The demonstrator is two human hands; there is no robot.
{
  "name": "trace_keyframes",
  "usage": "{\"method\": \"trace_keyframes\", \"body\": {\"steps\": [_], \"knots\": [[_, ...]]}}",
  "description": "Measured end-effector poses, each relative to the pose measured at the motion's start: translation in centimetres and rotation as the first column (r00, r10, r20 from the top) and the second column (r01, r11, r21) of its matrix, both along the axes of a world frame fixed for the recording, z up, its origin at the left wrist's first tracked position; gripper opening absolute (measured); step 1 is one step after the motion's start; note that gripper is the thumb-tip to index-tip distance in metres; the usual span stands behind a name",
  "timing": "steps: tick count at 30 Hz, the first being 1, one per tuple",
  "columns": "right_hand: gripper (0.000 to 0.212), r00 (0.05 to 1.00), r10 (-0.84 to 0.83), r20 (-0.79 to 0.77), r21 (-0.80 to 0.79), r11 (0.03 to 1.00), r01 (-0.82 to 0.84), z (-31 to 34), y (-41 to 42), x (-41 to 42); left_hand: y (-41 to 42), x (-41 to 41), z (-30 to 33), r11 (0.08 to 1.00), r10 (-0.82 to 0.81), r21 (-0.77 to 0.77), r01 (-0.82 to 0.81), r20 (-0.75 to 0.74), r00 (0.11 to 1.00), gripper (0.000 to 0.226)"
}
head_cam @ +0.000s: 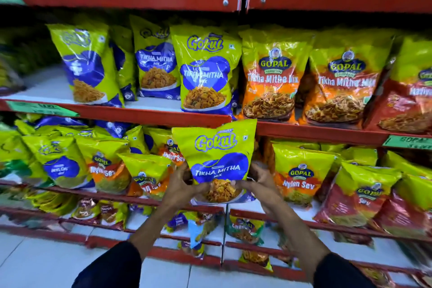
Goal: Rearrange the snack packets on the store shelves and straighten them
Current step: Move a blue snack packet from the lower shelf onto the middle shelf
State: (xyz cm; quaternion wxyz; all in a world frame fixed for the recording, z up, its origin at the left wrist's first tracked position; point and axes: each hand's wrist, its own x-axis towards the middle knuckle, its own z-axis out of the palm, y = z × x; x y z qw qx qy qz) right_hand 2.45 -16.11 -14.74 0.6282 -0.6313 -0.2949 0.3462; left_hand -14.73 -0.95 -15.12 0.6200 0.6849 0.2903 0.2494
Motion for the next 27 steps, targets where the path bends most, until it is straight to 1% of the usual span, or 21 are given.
{"method": "trace_keyframes", "body": {"steps": [2, 3, 5, 6, 8, 11, 14, 17, 20, 24, 27], "knots": [[0.052, 0.999, 0.016, 0.046, 0.071, 0.997, -0.019, 3.0, 0.6, -0.1, 0.5, -0.8, 3.2, 0.997, 0.052, 0.051, -0.054, 0.034, 0.998, 0.048], [0.049, 0.997, 0.027, 0.067, 0.101, 0.994, -0.034, 4.4, 0.9, -0.2, 0.8, -1.2, 4.6, 0.995, 0.073, 0.058, -0.077, 0.069, 0.995, 0.045], [0.043, 0.994, 0.05, 0.097, 0.17, 0.983, -0.066, 7.1, 1.3, -0.8, 1.2, -2.0, 7.3, 0.992, 0.07, 0.097, -0.082, 0.116, 0.991, 0.044], [0.041, 0.992, 0.06, 0.114, 0.199, 0.977, -0.082, 8.4, 1.7, -1.1, 1.5, -2.5, 8.9, 0.989, 0.063, 0.121, -0.079, 0.124, 0.99, 0.048], [0.035, 0.989, 0.086, 0.124, 0.242, 0.963, -0.114, 10.5, 2.0, -1.7, 2.2, -3.2, 10.6, 0.986, 0.069, 0.145, -0.089, 0.136, 0.988, 0.054], [0.027, 0.983, 0.105, 0.149, 0.286, 0.947, -0.144, 12.5, 3.4, -2.4, 3.9, -4.1, 12.7, 0.98, 0.081, 0.165, -0.109, 0.171, 0.982, 0.052], [0.031, 0.98, 0.081, 0.181, 0.309, 0.941, -0.135, 13.7, 5.4, -3.2, 5.4, -4.9, 14.0, 0.98, 0.08, 0.163, -0.113, 0.197, 0.977, 0.058], [0.03, 0.979, 0.051, 0.197, 0.318, 0.941, -0.113, 14.0, 7.4, -3.9, 7.7, -5.9, 14.4, 0.972, 0.09, 0.195, -0.128, 0.192, 0.977, 0.072], [0.04, 0.982, 0.039, 0.186, 0.336, 0.936, -0.101, 13.9, 9.3, -4.7, 9.3, -6.6, 14.9, 0.969, 0.102, 0.204, -0.138, 0.176, 0.979, 0.062], [0.049, 0.976, -0.019, 0.215, 0.315, 0.948, -0.051, 14.0, 12.7, -6.3, 12.4, -7.4, 15.2, 0.971, 0.101, 0.197, -0.137, 0.184, 0.978, 0.065], [0.056, 0.966, -0.056, 0.252, 0.294, 0.956, -0.021, 14.3, 15.6, -7.5, 15.1, -7.9, 15.7, 0.974, 0.088, 0.193, -0.119, 0.161, 0.983, 0.05]]}}
